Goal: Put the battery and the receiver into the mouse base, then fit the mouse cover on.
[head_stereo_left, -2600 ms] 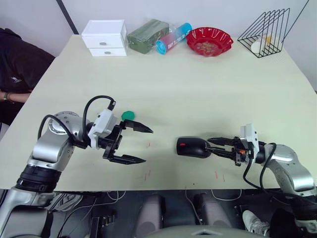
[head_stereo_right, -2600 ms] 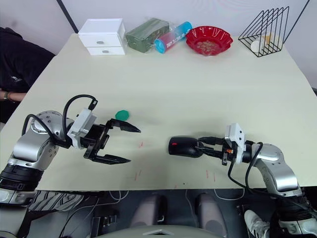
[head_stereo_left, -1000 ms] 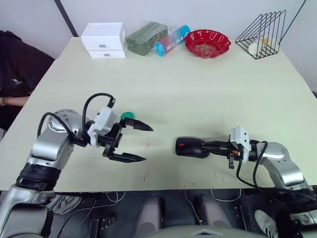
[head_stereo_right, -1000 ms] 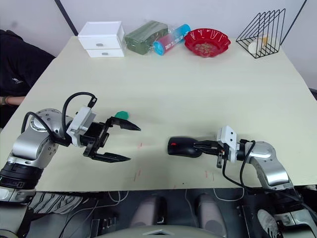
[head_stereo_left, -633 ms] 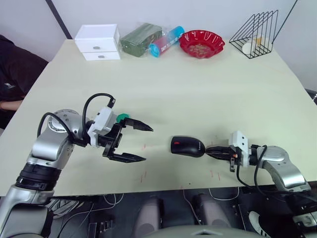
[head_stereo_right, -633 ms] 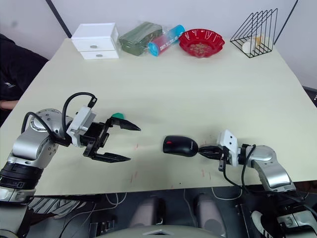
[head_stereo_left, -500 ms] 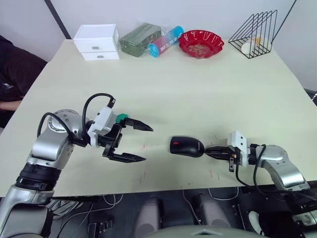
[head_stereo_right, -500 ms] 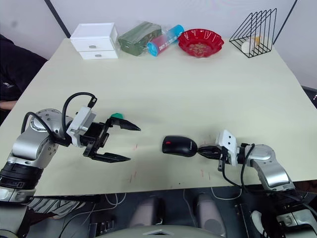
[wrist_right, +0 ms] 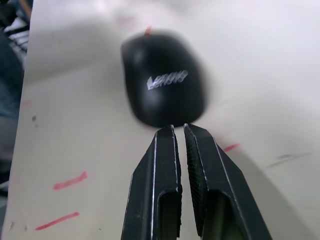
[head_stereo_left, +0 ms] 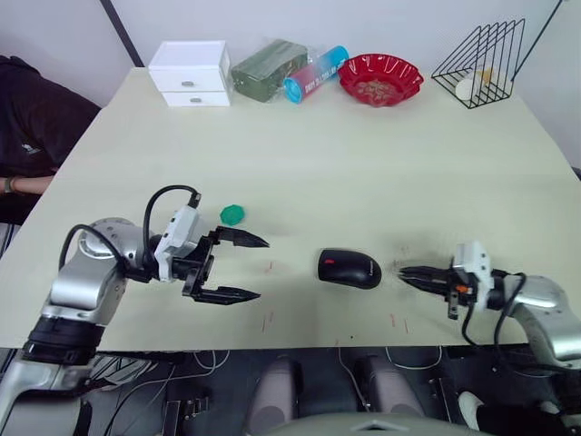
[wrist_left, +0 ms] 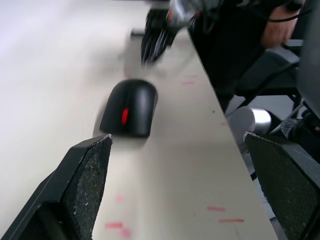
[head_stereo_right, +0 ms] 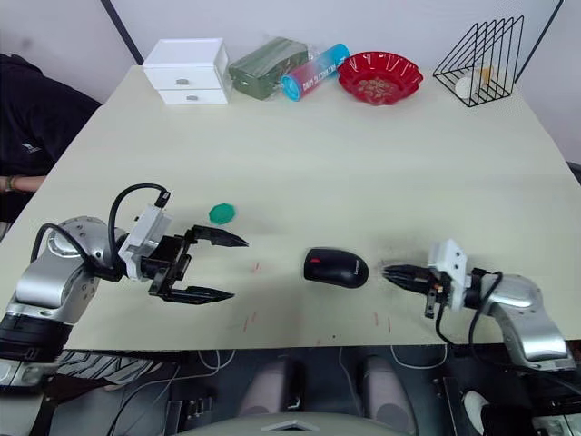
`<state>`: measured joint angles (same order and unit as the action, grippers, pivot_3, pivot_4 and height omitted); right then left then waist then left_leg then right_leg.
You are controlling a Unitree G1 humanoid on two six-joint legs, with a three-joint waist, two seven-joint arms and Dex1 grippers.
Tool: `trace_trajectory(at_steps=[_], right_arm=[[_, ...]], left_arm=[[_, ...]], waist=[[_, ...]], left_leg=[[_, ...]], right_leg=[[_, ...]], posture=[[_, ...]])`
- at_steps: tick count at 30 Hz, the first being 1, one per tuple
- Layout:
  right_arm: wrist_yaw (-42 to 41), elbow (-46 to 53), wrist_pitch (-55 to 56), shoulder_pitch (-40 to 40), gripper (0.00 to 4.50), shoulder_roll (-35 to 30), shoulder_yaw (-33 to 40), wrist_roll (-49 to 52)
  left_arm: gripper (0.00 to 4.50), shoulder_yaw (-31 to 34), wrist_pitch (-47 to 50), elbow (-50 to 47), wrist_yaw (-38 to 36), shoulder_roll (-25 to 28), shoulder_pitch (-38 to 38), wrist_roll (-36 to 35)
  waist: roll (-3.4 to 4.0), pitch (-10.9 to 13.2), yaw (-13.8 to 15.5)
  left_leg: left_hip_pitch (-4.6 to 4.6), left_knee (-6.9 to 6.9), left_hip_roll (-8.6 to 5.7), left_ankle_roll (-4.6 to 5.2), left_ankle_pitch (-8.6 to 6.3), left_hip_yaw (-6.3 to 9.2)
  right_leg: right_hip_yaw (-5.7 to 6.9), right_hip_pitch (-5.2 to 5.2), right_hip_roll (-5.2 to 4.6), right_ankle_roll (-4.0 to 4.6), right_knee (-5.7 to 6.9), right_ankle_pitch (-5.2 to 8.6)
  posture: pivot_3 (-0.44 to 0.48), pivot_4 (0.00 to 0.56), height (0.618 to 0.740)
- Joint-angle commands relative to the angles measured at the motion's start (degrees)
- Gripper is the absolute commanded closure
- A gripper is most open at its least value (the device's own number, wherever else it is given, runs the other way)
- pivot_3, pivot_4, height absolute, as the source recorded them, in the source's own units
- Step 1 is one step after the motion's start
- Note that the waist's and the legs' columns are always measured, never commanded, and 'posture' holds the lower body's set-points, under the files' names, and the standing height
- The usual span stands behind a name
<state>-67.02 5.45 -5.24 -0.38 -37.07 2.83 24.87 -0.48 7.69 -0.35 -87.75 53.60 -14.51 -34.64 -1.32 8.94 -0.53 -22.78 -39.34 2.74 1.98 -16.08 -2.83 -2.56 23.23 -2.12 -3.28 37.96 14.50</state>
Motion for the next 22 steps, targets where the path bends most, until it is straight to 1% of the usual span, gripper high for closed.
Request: trace_trajectory(at_steps=[1, 4, 5, 7, 8, 9, 14, 19, 22], right_arm=[[0.73, 3.74, -0.53, 3.44, 3.42, -0.88, 5.60, 4.22], [0.63, 4.43, -0.43, 6.95, 2.25, -1.45, 9.00, 5.77], [0.68, 4.10, 0.06, 8.60, 1.88, -1.55, 10.60, 6.10], [0.82, 3.78, 0.53, 10.39, 1.10, -1.59, 12.37, 6.51], [0.86, 3.65, 0.59, 10.95, 0.56, -1.49, 13.06, 6.74], [1.04, 3.05, 0.95, 11.69, 0.04, -1.35, 14.19, 6.76], [1.46, -1.07, 3.31, 14.62, 0.04, -0.64, 19.82, 7.64], [0.34, -4.12, 5.03, 15.11, 0.04, -0.14, 21.28, 7.82], [-1.19, -6.75, 6.01, 15.49, 0.04, -0.46, 21.43, 7.89]], left_arm=[[0.00, 4.36, 3.79, -1.59, 4.61, 0.15, 3.30, -0.67], [0.00, 7.13, 6.83, -3.01, 9.77, -0.66, 6.68, -1.08], [0.00, 8.56, 5.95, -2.93, 12.12, -1.35, 8.71, 0.17], [0.00, 10.21, 4.95, -3.05, 14.62, -2.19, 11.10, 1.82], [0.00, 11.00, 4.85, -3.39, 15.32, -2.70, 11.93, 1.77], [0.00, 12.08, 6.07, -3.52, 17.50, -3.47, 12.63, 1.40], [0.00, 17.32, 5.82, -2.90, 26.35, -7.45, 17.04, 3.16], [0.00, 19.58, 6.16, -3.28, 29.15, -8.51, 19.69, 3.85], [0.00, 20.60, 4.31, -2.15, 29.36, -8.42, 20.65, 5.07]], waist=[[0.01, 0.00, 0.00], [0.01, 0.00, 0.01], [0.01, 0.00, 0.01], [0.00, 0.00, 0.01], [0.00, 0.00, 0.00], [0.01, 0.00, -0.02], [0.01, -0.01, -0.04], [0.01, -0.01, -0.08], [0.01, -0.01, -0.08]], left_leg=[[0.00, 0.00, 0.00, 0.00, 0.00, 0.00], [-0.01, 0.03, 0.01, 0.00, 0.00, 0.00], [-0.01, 0.03, 0.01, 0.00, 0.00, 0.00], [0.02, 0.03, 0.01, 0.00, 0.00, -0.02], [0.01, 0.03, 0.00, 0.00, 0.00, -0.01], [0.02, 0.03, 0.01, -0.01, 0.00, 0.00], [0.03, 0.08, 0.00, -0.01, -0.01, -0.04], [0.05, 0.09, 0.00, -0.01, -0.01, -0.04], [0.05, 0.10, 0.00, -0.02, -0.01, -0.04]], right_leg=[[0.00, 0.00, 0.00, 0.00, 0.00, 0.00], [0.00, 0.00, -0.02, 0.00, -0.02, 0.00], [0.00, 0.00, -0.03, 0.00, -0.01, 0.00], [-0.01, -0.01, -0.06, 0.00, -0.01, 0.00], [0.00, -0.01, -0.06, 0.00, -0.01, 0.00], [0.01, -0.01, -0.06, 0.00, 0.00, 0.00], [-0.02, -0.01, -0.08, 0.00, -0.04, 0.00], [-0.02, -0.01, -0.09, 0.01, -0.03, 0.01], [-0.02, -0.01, -0.10, 0.02, -0.04, 0.01]], posture=[[0.000, 0.150, 0.740], [0.000, 0.150, 0.740], [0.000, 0.150, 0.740], [0.000, 0.150, 0.740], [0.000, 0.150, 0.740], [0.000, 0.150, 0.740], [0.000, 0.150, 0.740], [0.000, 0.150, 0.740], [0.000, 0.150, 0.740]])
